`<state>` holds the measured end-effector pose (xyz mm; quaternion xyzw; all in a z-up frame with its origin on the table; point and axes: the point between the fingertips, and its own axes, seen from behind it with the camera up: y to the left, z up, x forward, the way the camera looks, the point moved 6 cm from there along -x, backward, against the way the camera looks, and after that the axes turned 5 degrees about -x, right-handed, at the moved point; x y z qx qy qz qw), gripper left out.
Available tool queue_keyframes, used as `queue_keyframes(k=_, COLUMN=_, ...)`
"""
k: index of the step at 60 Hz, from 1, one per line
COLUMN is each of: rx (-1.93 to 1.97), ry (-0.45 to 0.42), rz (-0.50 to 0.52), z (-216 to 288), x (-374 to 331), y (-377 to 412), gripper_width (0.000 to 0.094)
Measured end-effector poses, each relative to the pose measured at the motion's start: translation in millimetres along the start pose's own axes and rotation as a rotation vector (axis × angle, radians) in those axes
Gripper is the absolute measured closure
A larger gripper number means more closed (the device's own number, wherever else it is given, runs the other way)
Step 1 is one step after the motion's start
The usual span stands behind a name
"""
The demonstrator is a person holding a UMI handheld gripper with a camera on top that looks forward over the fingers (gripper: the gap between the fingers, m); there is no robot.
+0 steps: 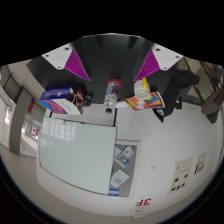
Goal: Pour water
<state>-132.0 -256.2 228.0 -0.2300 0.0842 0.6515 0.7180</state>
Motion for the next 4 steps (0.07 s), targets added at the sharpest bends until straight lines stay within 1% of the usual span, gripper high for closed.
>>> queue_keyframes(k=4, rx=0.011, ry=-0.004, rz=-0.003, z=1.9, x=-0.9, y=-2.2, gripper_width=0.0092)
